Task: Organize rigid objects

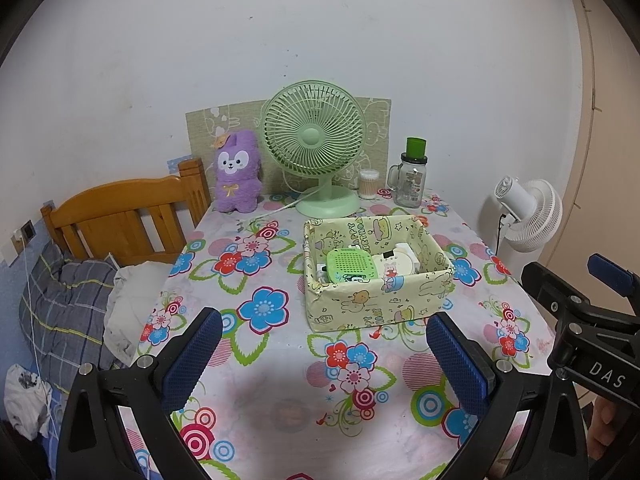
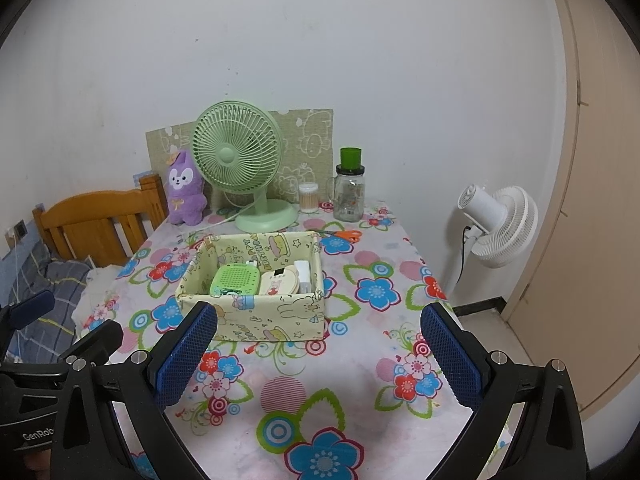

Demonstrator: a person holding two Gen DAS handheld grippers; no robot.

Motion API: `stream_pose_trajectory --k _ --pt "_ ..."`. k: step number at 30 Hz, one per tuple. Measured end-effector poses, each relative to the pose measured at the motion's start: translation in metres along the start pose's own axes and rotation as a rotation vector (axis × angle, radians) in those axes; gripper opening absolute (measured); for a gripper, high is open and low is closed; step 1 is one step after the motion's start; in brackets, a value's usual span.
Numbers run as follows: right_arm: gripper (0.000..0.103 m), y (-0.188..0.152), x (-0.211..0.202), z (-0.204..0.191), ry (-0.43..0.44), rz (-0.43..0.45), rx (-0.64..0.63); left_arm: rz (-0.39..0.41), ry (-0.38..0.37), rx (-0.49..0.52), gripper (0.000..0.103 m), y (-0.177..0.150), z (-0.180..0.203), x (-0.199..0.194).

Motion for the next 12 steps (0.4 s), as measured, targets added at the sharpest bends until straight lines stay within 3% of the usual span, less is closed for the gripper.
stream_pose_trajectory --k 12 --pt "0.103 -0.0001 0.0002 -0.0004 0.000 0.001 0.000 -0.002 -0.003 -0.001 0.103 -0.0001 -0.0006 -0.0001"
Point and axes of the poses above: each gripper's, at about its wrist camera, not at the fingertips, and x roughly the way its jaws point, z to its right, y to its top, the point moved 4 cm from there along x, roughly the way its jaws point, and after that the axes turned 12 degrees about y, right-handed, at the moved point
